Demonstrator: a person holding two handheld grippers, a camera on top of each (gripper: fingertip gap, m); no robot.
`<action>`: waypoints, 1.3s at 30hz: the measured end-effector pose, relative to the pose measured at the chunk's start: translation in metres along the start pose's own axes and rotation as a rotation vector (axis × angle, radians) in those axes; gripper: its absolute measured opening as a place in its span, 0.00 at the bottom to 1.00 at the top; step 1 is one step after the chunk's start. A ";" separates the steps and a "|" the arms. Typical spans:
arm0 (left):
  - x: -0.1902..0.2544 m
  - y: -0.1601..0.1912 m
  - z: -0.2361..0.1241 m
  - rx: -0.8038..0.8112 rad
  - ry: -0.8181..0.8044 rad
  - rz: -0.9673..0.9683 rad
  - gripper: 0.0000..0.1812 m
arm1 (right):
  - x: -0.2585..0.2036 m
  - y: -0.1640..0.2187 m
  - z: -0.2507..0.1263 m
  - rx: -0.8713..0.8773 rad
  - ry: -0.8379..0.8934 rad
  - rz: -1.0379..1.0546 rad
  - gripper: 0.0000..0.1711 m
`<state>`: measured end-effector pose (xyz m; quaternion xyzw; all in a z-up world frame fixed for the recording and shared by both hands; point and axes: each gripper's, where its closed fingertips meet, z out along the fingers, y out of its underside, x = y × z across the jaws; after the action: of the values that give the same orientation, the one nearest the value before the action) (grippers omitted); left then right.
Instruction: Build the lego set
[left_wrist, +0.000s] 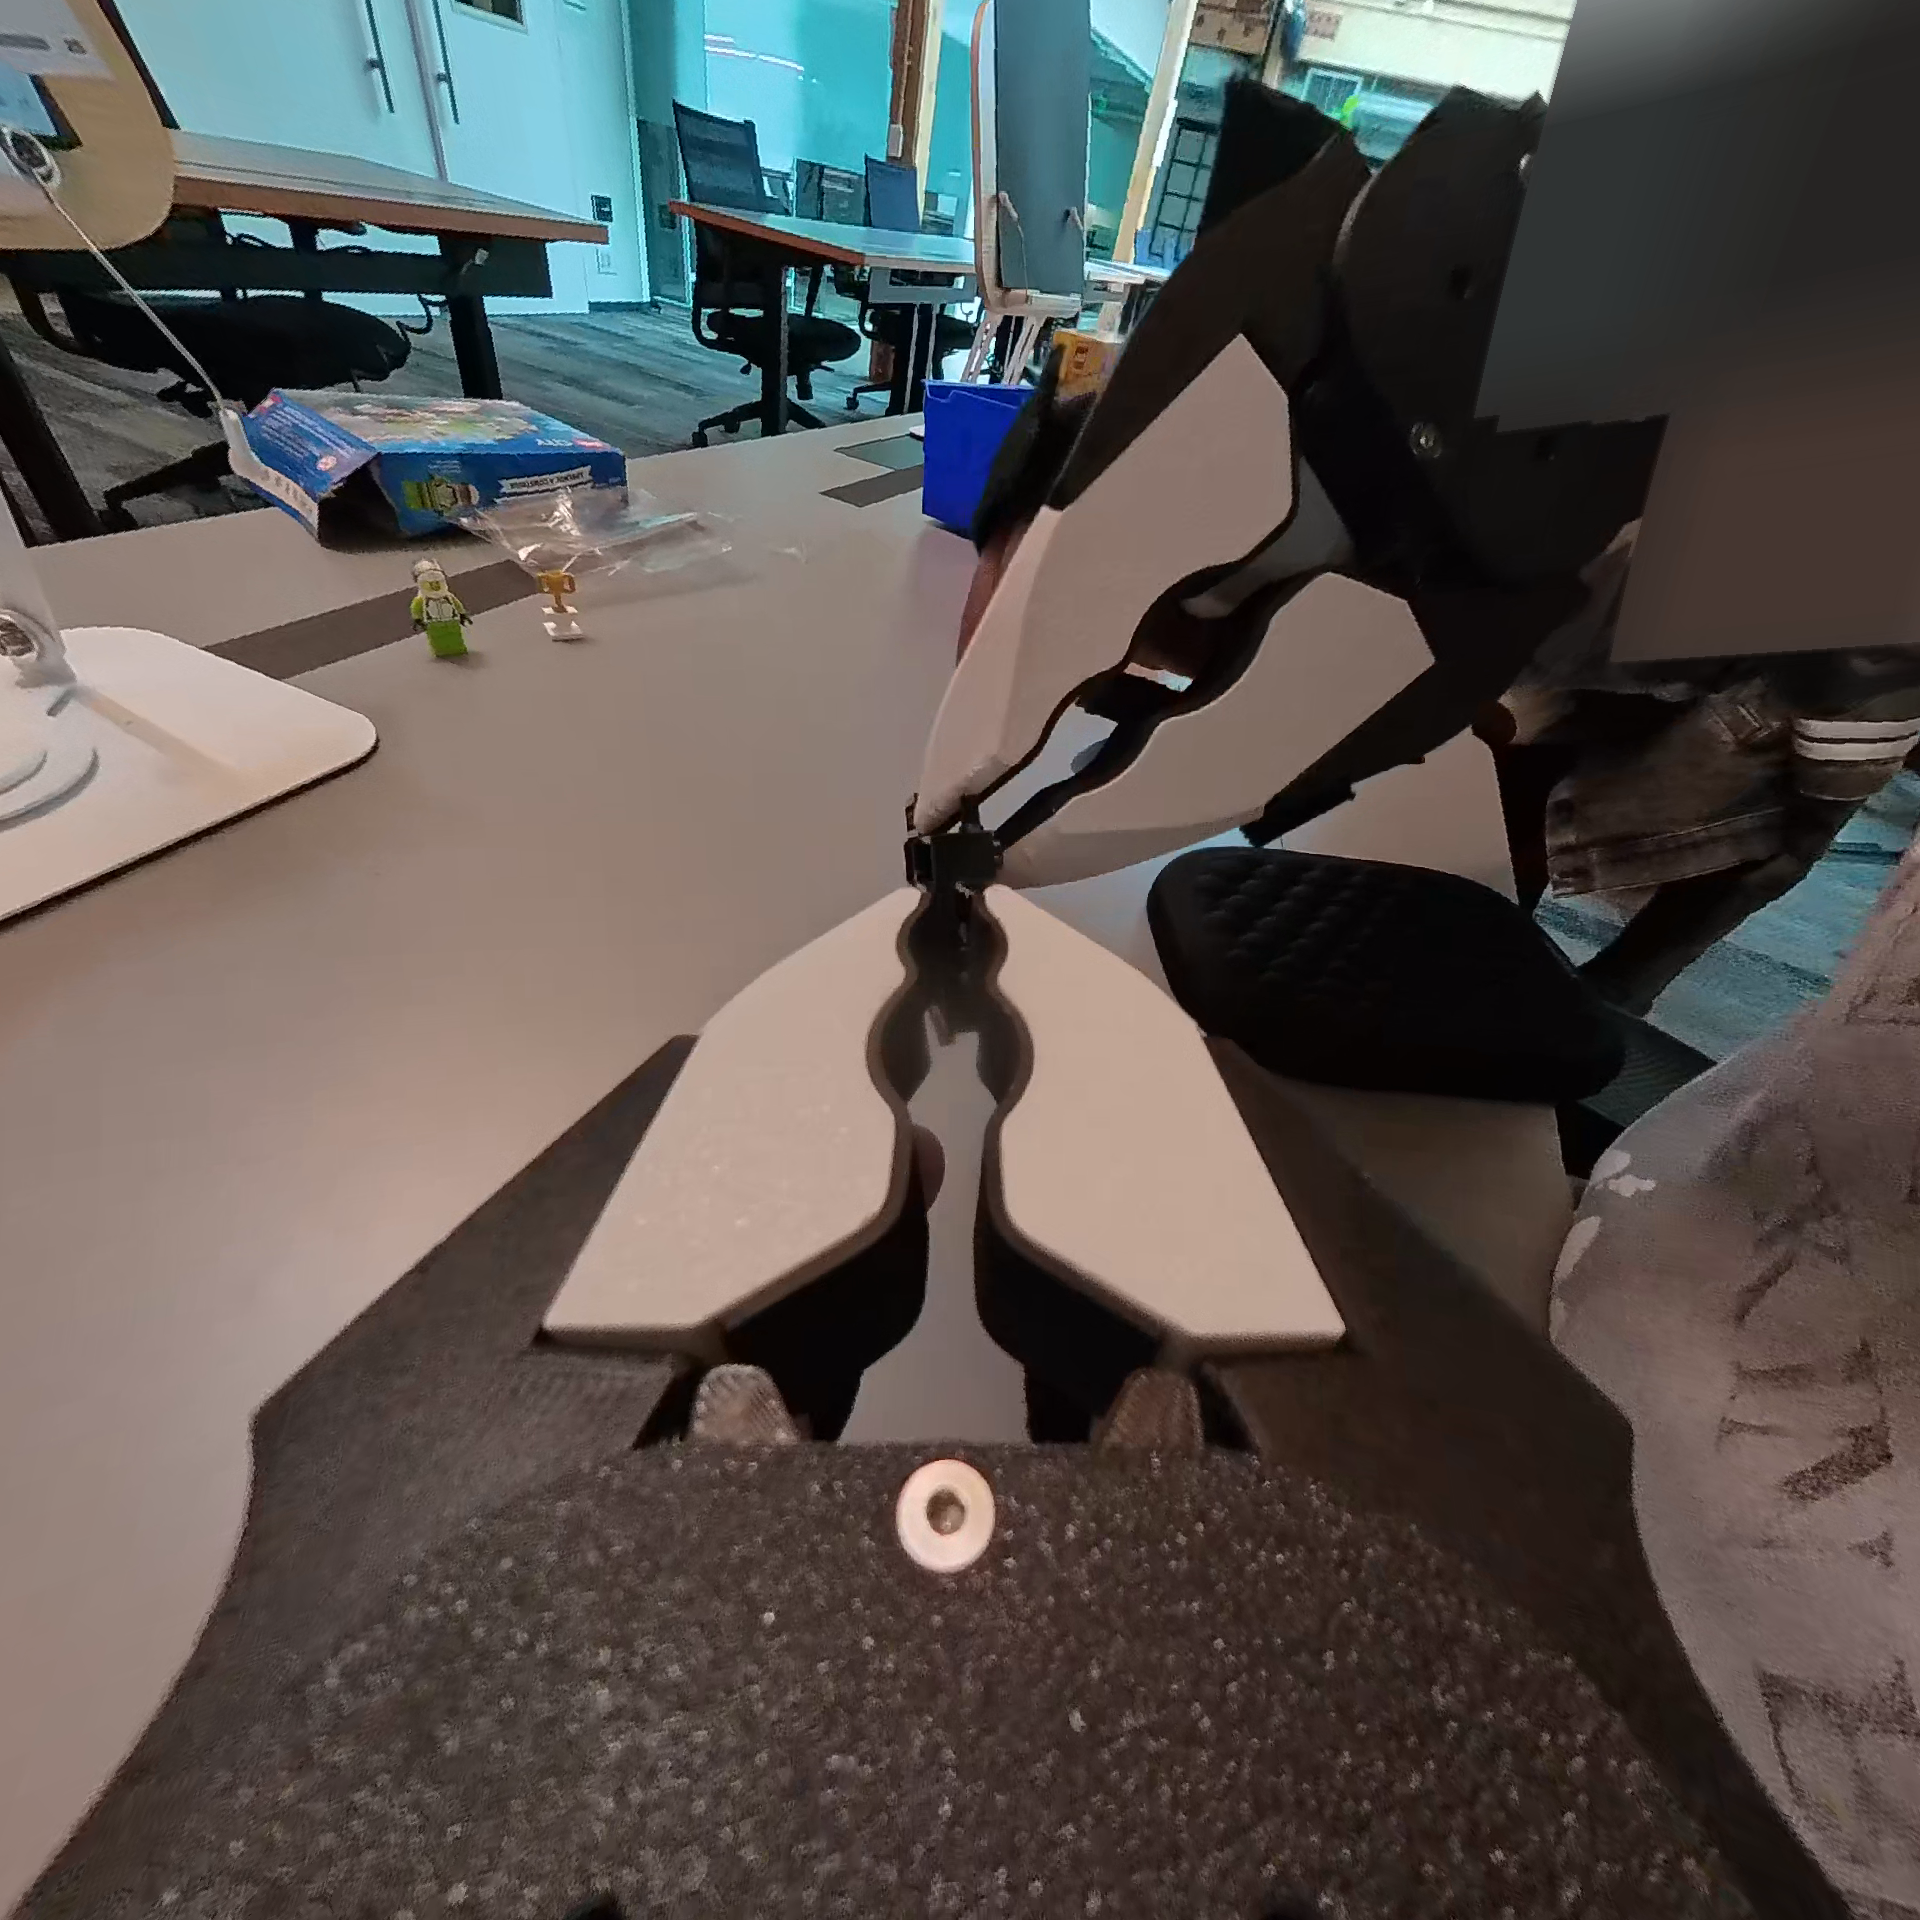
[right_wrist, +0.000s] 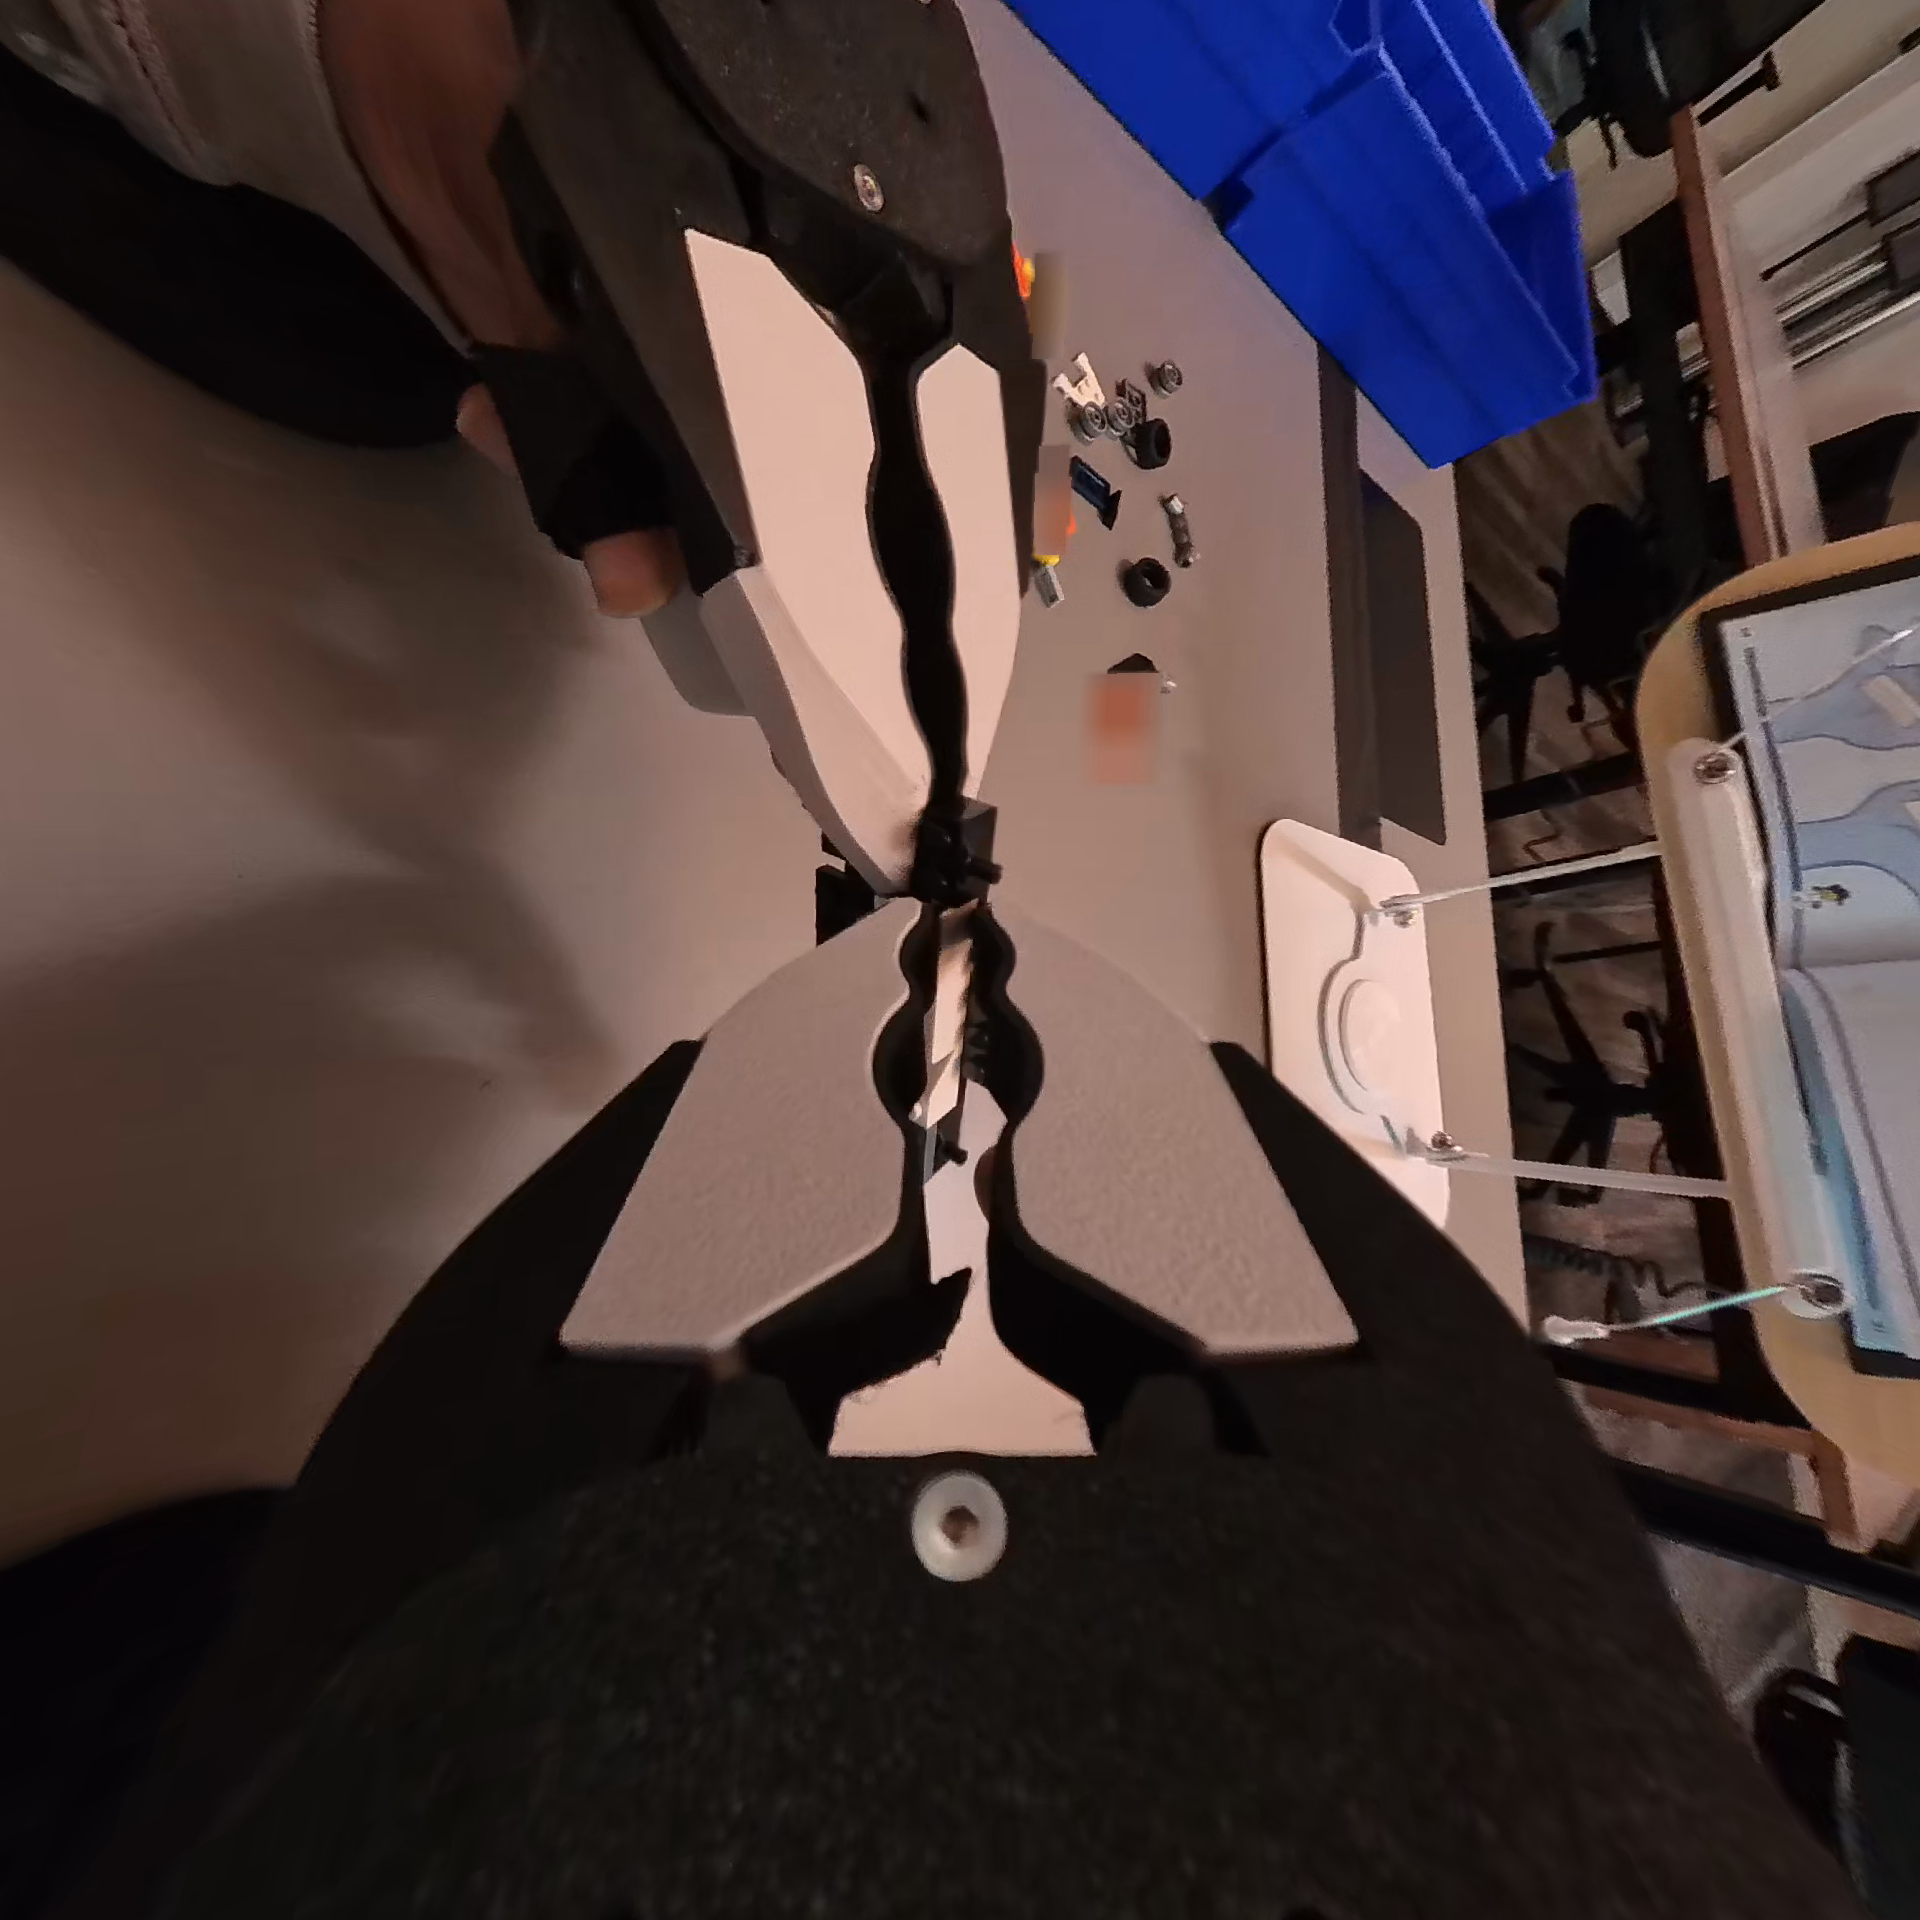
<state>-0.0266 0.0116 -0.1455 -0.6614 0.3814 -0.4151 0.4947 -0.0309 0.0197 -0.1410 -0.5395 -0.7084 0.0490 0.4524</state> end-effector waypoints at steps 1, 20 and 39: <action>0.000 0.000 0.000 0.001 0.003 -0.006 0.03 | 0.000 0.000 0.000 0.000 0.012 -0.005 0.03; -0.005 -0.008 0.005 0.060 0.119 -0.355 0.02 | 0.011 0.025 -0.007 0.013 -0.173 0.338 0.12; -0.004 -0.010 0.001 0.072 0.101 -0.285 0.04 | 0.013 0.020 -0.002 0.004 0.072 0.180 0.08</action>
<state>-0.0260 0.0177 -0.1364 -0.6692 0.2929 -0.5272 0.4342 -0.0159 0.0378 -0.1431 -0.6015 -0.6402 0.0715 0.4725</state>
